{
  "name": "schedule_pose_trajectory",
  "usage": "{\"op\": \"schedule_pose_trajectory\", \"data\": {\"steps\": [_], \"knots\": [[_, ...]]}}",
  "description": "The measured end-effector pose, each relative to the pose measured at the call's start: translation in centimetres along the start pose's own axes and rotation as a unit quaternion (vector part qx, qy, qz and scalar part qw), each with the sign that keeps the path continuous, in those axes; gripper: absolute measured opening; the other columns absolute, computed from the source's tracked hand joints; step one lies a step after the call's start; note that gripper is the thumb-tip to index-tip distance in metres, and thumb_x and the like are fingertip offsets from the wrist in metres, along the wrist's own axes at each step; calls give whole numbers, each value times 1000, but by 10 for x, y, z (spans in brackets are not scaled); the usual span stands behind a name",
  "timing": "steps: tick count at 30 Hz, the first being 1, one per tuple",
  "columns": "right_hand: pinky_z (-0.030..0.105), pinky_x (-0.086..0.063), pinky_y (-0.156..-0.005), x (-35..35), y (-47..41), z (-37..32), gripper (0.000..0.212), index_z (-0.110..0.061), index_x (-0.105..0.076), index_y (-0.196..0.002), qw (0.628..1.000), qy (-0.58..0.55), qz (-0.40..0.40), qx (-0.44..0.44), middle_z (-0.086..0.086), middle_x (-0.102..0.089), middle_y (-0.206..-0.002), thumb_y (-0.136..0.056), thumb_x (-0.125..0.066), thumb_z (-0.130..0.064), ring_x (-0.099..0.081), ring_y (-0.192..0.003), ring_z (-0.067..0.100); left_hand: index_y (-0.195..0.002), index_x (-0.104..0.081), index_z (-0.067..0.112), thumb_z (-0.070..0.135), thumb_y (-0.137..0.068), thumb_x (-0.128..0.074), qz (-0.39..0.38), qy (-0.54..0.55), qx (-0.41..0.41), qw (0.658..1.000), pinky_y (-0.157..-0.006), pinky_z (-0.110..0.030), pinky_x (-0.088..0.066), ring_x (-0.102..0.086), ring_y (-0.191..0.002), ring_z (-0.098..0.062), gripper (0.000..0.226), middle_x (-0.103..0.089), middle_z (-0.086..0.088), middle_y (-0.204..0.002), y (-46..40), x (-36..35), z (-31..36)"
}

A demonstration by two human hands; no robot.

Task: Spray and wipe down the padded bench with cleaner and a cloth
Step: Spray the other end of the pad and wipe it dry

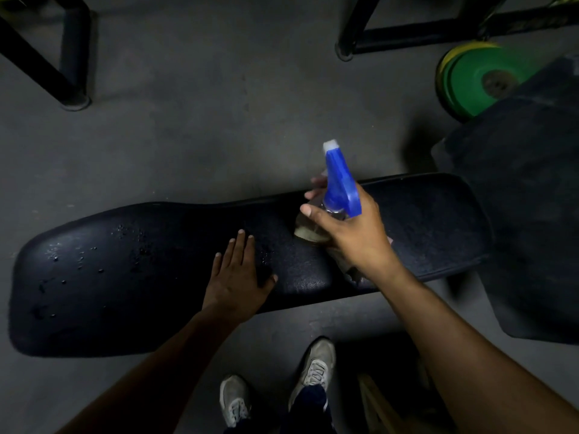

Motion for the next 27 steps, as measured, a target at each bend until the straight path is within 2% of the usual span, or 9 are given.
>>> {"op": "schedule_pose_trajectory", "data": {"steps": [2,6,10,12,14,16,18,22,27], "knots": [[59,-56,-95,-3,1,2,34,-23,-70,-112,999,-27,-42,-4,7,-77,-100,-83,-85,-15,-74,-98,29,-159,-1,18,62,-89,-48,3,-1,0,1000,-123,-42,-1,4,-154,-19,95,10,0,-167,1,-1,2],[59,-58,-92,-6,2,4,36,-22,-70,-114,994,-31,-103,-14,9,-77,-98,-83,-84,-12,-72,-89,20,-159,-1,18,62,-89,-48,-2,-8,5,1000,-123,-41,-1,4,-153,-18,95,10,0,-167,1,-5,1],[61,-57,-92,-7,2,4,43,-31,-68,-114,992,-51,-113,-14,4,-76,-108,-80,-88,-12,-73,-96,28,-158,-2,17,63,-89,-48,-10,-7,4,1000,-123,-42,-2,4,-153,-19,95,10,-1,-167,2,-8,3],[56,-57,-97,-6,2,4,51,-32,-65,-119,993,-29,-114,-2,-6,-74,-116,-78,-90,-15,-72,-105,26,-158,-1,18,63,-89,-47,-12,-8,4,1000,-123,-42,-2,5,-153,-18,95,11,0,-166,2,-10,3],[43,-56,-100,-6,3,4,61,-26,-62,-130,993,-4,-118,10,-15,-71,-121,-77,-91,-16,-69,-110,13,-158,-1,18,63,-89,-48,-9,-7,4,1000,-123,-42,-3,4,-153,-18,95,10,0,-167,0,-11,4],[27,-51,-100,-4,4,6,76,-23,-55,-141,992,-1,-127,4,-14,-67,-128,-75,-92,-14,-64,-117,6,-158,-2,18,63,-88,-48,-6,-8,2,1000,-123,-42,-3,2,-154,-19,95,8,-1,-167,-1,-11,5],[26,-47,-106,1,5,14,91,-31,-46,-149,990,13,-144,-4,-6,-59,-143,-72,-94,-19,-55,-133,7,-158,-4,17,63,-88,-49,0,-9,-1,1000,-123,-42,-4,1,-154,-19,95,7,-1,-167,-1,-11,5],[45,-36,-122,24,16,61,105,-50,-31,-153,971,174,-163,-23,-9,-40,-158,-67,-91,-42,-39,-148,11,-158,-3,17,63,-88,-49,-7,-8,2,1000,-123,-43,-4,1,-154,-20,96,8,-1,-167,-2,-11,4],[53,-18,-128,44,39,148,104,-46,-18,-161,853,465,-206,-117,3,-5,-173,-77,-78,-63,-9,-159,32,-158,-2,17,61,-89,-49,-10,-9,5,1000,-123,-42,-2,3,-154,-20,95,9,-2,-167,-3,-11,1]]}}
Point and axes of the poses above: each hand's wrist, its own y-axis away from the middle knuckle, its own x-axis out of the back of the hand, z = x × y, the point moved 10 cm from there along -y, towards the middle knuckle
